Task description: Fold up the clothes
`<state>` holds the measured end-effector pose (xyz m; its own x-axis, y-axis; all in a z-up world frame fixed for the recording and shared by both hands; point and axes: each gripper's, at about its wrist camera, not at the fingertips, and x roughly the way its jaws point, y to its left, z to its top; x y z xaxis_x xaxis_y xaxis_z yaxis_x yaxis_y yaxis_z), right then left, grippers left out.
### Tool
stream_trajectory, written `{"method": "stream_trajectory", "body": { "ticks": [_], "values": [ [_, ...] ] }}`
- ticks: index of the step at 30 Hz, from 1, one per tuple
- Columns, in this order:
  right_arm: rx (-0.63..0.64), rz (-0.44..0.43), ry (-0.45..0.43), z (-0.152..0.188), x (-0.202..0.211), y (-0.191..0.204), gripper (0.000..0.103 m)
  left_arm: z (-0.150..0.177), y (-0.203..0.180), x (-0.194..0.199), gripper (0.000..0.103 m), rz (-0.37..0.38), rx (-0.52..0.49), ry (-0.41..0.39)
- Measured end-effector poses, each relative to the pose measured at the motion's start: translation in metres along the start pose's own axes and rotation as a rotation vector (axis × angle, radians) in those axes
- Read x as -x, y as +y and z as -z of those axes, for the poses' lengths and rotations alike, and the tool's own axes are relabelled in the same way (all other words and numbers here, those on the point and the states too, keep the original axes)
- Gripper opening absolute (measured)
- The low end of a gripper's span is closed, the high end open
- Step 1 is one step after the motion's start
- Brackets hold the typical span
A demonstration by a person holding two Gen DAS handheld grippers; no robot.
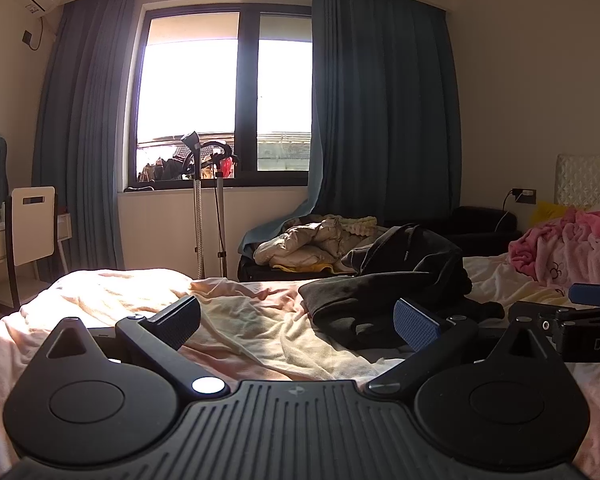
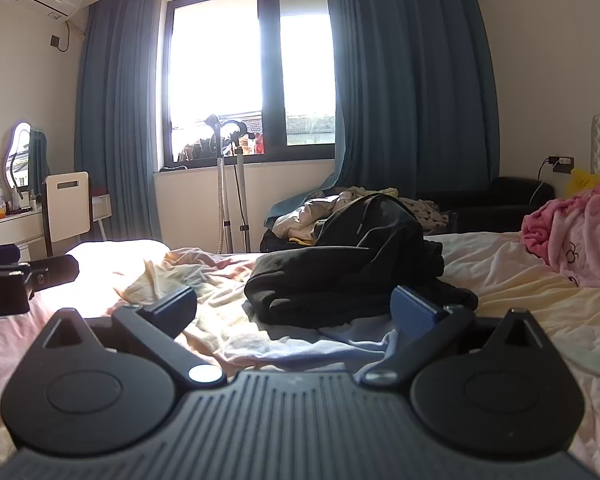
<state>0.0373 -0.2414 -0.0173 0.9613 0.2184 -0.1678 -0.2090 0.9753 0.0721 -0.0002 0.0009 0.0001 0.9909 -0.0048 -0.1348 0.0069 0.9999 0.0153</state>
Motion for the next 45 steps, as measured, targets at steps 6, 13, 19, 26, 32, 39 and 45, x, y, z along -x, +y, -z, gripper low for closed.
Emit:
{"method": "stream_trajectory", "body": {
  "ticks": [6, 13, 19, 26, 32, 39, 45],
  "values": [
    [0.0, -0.001, 0.007, 0.0, -0.001, 0.0, 0.103, -0.001, 0.006, -0.003, 0.103, -0.002, 0.0, 0.013],
    [-0.002, 0.001, 0.009, 0.0, 0.002, -0.005, 0.103, 0.003, 0.004, -0.001, 0.103, -0.001, -0.008, 0.005],
    [-0.004, 0.003, 0.011, 0.0, -0.001, -0.001, 0.103, 0.0, 0.0, 0.001, 0.103, -0.002, -0.013, 0.005],
    [-0.005, 0.004, 0.014, 0.001, -0.003, 0.0, 0.103, 0.001, 0.0, 0.0, 0.103, -0.003, -0.017, 0.007],
    [-0.004, 0.005, 0.015, 0.001, -0.003, 0.0, 0.103, 0.001, -0.002, -0.001, 0.103, -0.003, -0.02, 0.007],
    [-0.007, 0.006, 0.014, 0.002, -0.003, 0.0, 0.103, -0.001, -0.005, 0.0, 0.103, -0.003, -0.023, 0.01],
    [-0.01, 0.008, 0.017, 0.003, -0.004, 0.0, 0.103, -0.001, -0.005, 0.001, 0.103, -0.008, -0.023, 0.0]
  ]
}}
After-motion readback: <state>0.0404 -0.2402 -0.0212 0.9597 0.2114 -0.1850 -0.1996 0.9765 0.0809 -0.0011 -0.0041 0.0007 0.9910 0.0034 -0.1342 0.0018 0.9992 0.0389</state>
